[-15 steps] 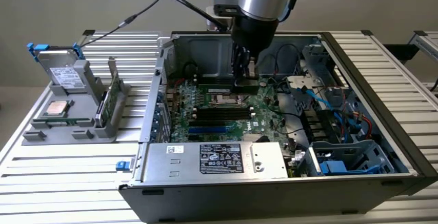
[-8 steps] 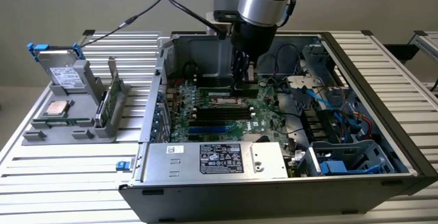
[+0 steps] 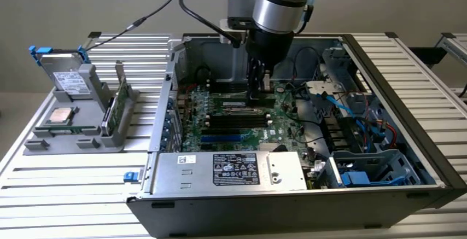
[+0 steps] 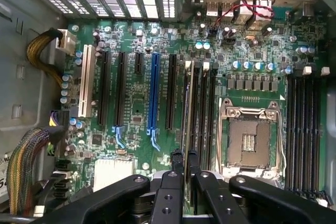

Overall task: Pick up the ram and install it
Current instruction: 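Insert the ram into the slot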

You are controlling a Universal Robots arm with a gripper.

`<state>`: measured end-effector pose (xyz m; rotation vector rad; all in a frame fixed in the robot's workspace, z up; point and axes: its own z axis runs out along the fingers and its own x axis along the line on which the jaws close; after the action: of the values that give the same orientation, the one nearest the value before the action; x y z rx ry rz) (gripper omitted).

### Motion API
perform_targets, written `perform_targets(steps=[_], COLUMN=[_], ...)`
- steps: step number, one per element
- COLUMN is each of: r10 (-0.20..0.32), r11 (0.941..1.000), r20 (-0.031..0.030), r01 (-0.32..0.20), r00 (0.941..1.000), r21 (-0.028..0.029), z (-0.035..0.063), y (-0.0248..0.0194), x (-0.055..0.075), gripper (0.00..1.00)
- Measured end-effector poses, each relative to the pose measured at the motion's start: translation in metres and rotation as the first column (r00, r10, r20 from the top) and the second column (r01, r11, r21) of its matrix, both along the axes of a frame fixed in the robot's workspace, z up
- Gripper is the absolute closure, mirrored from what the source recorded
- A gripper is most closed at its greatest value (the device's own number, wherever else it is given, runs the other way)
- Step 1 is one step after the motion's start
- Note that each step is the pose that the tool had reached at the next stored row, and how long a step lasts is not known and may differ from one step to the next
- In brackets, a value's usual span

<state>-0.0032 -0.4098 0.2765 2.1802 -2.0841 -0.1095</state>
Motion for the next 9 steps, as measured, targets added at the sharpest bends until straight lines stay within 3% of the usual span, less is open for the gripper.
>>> perform_targets(steps=[9], r10=[0.011], r11=[0.9995], r20=[-0.0001], r01=[-0.011], r00=[0.9999], r21=[-0.0308], z=[-0.0109], y=[0.0028], x=[-0.0007], gripper=[0.86])
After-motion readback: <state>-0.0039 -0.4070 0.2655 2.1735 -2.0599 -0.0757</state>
